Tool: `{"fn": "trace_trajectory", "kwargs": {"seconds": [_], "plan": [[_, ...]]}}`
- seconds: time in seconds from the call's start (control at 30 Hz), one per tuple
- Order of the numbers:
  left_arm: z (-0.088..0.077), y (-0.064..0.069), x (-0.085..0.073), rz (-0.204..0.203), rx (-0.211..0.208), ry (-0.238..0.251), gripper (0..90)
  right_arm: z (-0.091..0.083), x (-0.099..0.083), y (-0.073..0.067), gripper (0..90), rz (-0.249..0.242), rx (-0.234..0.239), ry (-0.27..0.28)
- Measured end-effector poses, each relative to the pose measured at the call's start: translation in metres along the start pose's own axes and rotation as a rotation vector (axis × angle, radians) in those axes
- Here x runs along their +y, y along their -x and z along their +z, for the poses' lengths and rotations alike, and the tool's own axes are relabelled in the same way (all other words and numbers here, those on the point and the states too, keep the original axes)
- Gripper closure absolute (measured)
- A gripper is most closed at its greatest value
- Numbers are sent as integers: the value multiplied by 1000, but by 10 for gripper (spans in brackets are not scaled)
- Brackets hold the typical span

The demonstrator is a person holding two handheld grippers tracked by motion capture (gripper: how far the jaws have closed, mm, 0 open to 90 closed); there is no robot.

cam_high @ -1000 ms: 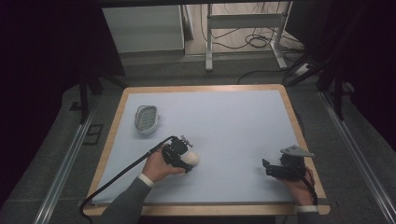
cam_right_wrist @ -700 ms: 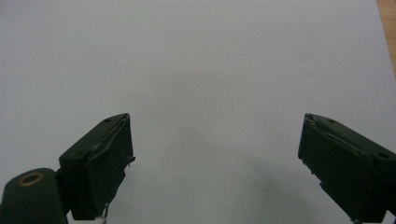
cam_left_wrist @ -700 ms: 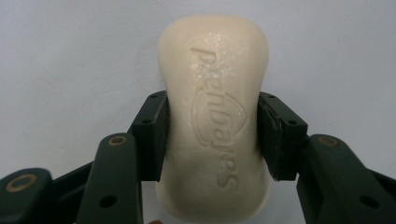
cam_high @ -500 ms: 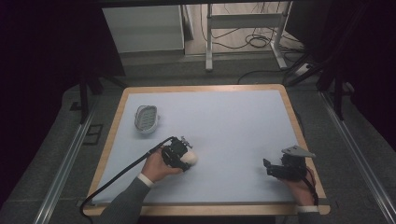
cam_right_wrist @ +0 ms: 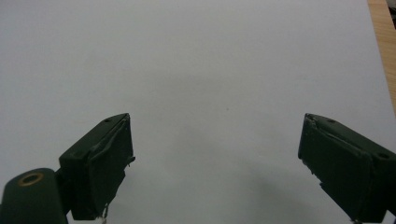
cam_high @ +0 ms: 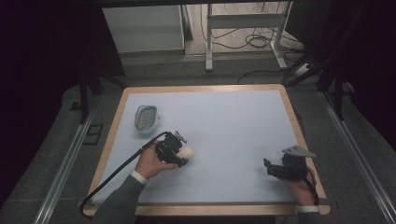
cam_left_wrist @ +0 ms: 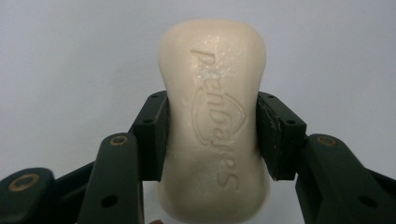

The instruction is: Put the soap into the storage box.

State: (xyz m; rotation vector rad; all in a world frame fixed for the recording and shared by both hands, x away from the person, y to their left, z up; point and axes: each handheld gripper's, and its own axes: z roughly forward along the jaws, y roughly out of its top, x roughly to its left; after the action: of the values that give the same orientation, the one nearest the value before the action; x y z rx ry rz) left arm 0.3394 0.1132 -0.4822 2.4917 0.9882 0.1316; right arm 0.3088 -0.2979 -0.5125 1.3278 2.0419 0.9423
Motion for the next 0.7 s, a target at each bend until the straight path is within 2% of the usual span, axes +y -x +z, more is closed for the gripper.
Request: {"fn": "trace_trajectory", "kwargs": {"seconds": [0.3, 0.47, 0.7], "plan": [[-7, -6, 0, -6, 0, 11, 495, 0, 0, 1, 100, 3, -2, -4], [-15, -7, -1, -5, 5, 36, 495, 0, 0, 1, 100, 2, -3, -3], [-19, -16, 0, -15, 5, 35, 495, 1, -1, 1, 100, 2, -3, -7]]}}
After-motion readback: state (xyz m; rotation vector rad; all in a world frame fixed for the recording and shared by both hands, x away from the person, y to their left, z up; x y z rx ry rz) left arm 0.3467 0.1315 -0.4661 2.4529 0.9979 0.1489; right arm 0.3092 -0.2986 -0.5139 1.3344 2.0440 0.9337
